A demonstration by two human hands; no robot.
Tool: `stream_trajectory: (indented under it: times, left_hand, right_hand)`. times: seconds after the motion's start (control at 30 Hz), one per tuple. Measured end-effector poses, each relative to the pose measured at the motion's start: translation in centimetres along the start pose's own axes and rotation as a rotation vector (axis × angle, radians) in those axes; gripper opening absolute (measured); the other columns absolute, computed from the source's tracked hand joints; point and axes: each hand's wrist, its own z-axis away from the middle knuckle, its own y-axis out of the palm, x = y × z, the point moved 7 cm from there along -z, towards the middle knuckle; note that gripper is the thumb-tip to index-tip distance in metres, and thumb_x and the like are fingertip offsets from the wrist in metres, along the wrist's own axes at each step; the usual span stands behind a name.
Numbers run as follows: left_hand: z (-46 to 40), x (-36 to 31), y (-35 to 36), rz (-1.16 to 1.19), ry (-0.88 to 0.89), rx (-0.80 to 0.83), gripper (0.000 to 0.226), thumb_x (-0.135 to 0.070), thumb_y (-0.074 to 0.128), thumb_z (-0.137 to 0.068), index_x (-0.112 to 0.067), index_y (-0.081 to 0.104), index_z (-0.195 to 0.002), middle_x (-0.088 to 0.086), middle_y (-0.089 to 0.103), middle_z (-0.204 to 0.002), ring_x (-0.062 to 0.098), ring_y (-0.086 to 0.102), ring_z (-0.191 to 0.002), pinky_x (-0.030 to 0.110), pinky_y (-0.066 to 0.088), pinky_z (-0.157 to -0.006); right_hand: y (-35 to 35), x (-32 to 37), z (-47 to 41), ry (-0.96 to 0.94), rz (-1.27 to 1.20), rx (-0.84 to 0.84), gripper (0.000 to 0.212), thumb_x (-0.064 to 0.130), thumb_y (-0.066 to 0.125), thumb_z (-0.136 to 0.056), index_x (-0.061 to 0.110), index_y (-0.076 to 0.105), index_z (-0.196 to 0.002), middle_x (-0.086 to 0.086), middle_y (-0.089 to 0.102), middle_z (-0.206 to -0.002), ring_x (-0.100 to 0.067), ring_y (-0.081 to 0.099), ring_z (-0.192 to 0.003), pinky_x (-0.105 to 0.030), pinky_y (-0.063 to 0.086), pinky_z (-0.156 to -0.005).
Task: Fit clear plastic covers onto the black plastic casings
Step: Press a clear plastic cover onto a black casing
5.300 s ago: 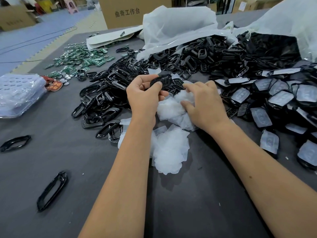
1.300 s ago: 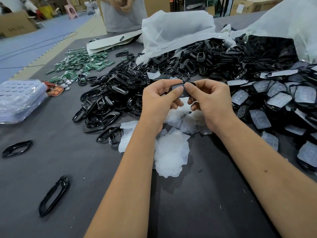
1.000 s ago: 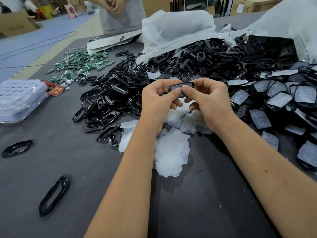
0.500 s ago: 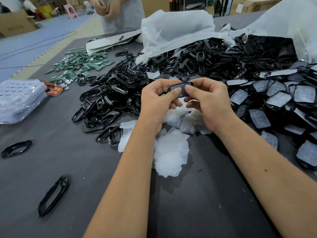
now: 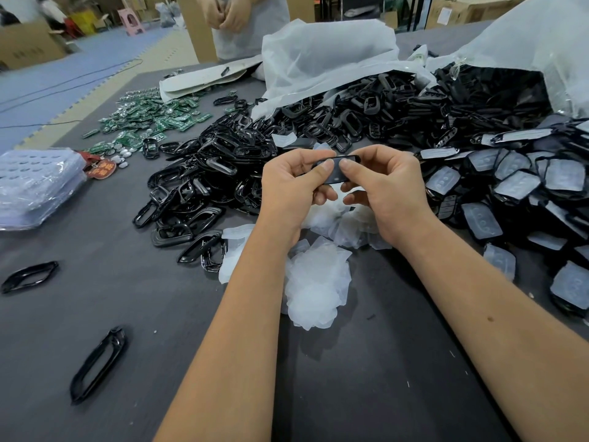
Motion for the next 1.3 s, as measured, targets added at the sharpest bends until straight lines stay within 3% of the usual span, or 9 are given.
stream_trajectory:
  times: [0.3,0.57,0.77,0.83,0.9,1.03,1.13,1.23,1.3]
  left_hand:
    - [0.0,0.1,0.2,-0.020,0.009,-0.015,0.008,0.003,0.064,-0.098,0.000,0.070,-0.102,0.004,0.071,-0.068,0.012,0.061,-0.045,0.018,0.045,-0.044]
    - [0.1,0.1,-0.2,-0.092,0.028,-0.037,0.011,0.001,0.071,-0.093,-0.007,0.074,-0.100,0.004,0.074,-0.078,0.015,0.063,-0.049,0.020,0.045,-0.047]
    - [0.1,0.2,-0.3,-0.101,0.003,-0.032,0.020,0.010,0.068,-0.088,-0.003,0.074,-0.102,0.010,0.074,-0.087,0.015,0.063,-0.050,0.020,0.045,-0.048]
    - [0.2,0.2,-0.2,-0.076,-0.012,-0.030,0.022,0.012,0.066,-0.088,-0.006,0.074,-0.099,0.010,0.073,-0.085,0.014,0.062,-0.050,0.019,0.045,-0.048]
    - [0.2,0.1,-0.2,-0.033,-0.033,-0.032,0.024,0.013,0.065,-0.089,-0.007,0.074,-0.097,0.007,0.073,-0.079,0.012,0.061,-0.050,0.017,0.044,-0.047]
    - [0.0,0.1,-0.8,0.142,-0.101,-0.087,0.024,0.015,0.064,-0.089,-0.005,0.073,-0.096,0.006,0.068,-0.067,0.009,0.057,-0.048,0.015,0.043,-0.045]
    - [-0.2,0.4,-1.6,0.285,-0.176,-0.117,0.023,0.016,0.060,-0.089,-0.002,0.071,-0.096,0.005,0.065,-0.064,0.006,0.054,-0.046,0.013,0.041,-0.042]
    - [0.0,0.6,-1.4,0.350,-0.231,-0.094,0.018,0.013,0.061,-0.090,0.000,0.071,-0.096,0.006,0.066,-0.067,0.006,0.055,-0.046,0.010,0.043,-0.044]
    - [0.1,0.5,-0.9,0.393,-0.248,-0.062,0.006,-0.001,0.066,-0.094,0.000,0.072,-0.096,0.007,0.067,-0.070,0.007,0.059,-0.049,0.010,0.048,-0.048]
  right_hand:
    - [-0.2,0.1,-0.1,-0.025,0.051,-0.041,0.010,-0.002,0.068,-0.097,0.002,0.070,-0.088,-0.005,0.068,-0.066,-0.015,0.065,-0.053,-0.025,0.056,-0.053]
    - [-0.7,0.8,0.1,-0.180,0.366,-0.096,0.008,0.008,0.070,-0.097,0.005,0.075,-0.091,-0.010,0.072,-0.070,-0.020,0.069,-0.050,-0.033,0.058,-0.047]
    - [-0.6,1.0,0.0,-0.222,0.411,-0.081,0.008,0.008,0.070,-0.096,0.011,0.073,-0.090,-0.005,0.070,-0.065,-0.017,0.069,-0.049,-0.034,0.058,-0.045]
    - [-0.6,1.1,0.1,-0.244,0.401,-0.073,0.002,0.008,0.071,-0.096,0.009,0.072,-0.095,-0.006,0.070,-0.066,-0.019,0.069,-0.051,-0.037,0.059,-0.045]
    - [-0.5,1.6,0.4,-0.305,0.403,-0.067,0.011,0.010,0.071,-0.096,0.009,0.067,-0.106,-0.004,0.069,-0.067,-0.020,0.069,-0.052,-0.036,0.057,-0.044]
    - [0.6,3.0,1.1,-0.515,0.524,0.043,0.017,0.016,0.076,-0.094,0.011,0.073,-0.110,0.007,0.068,-0.085,-0.015,0.070,-0.072,-0.037,0.061,-0.062]
    - [1.5,3.1,1.5,-0.621,0.629,0.100,0.027,0.015,0.082,-0.088,0.013,0.077,-0.115,0.000,0.066,-0.105,-0.014,0.066,-0.089,-0.027,0.057,-0.078]
    - [1.2,3.3,1.5,-0.683,0.686,0.036,0.021,0.011,0.082,-0.089,0.012,0.080,-0.110,-0.007,0.063,-0.107,-0.018,0.064,-0.092,-0.027,0.056,-0.078]
    - [1.1,3.5,1.5,-0.717,0.704,-0.003,0.016,0.011,0.081,-0.090,0.011,0.081,-0.105,-0.008,0.062,-0.106,-0.018,0.063,-0.089,-0.025,0.053,-0.074]
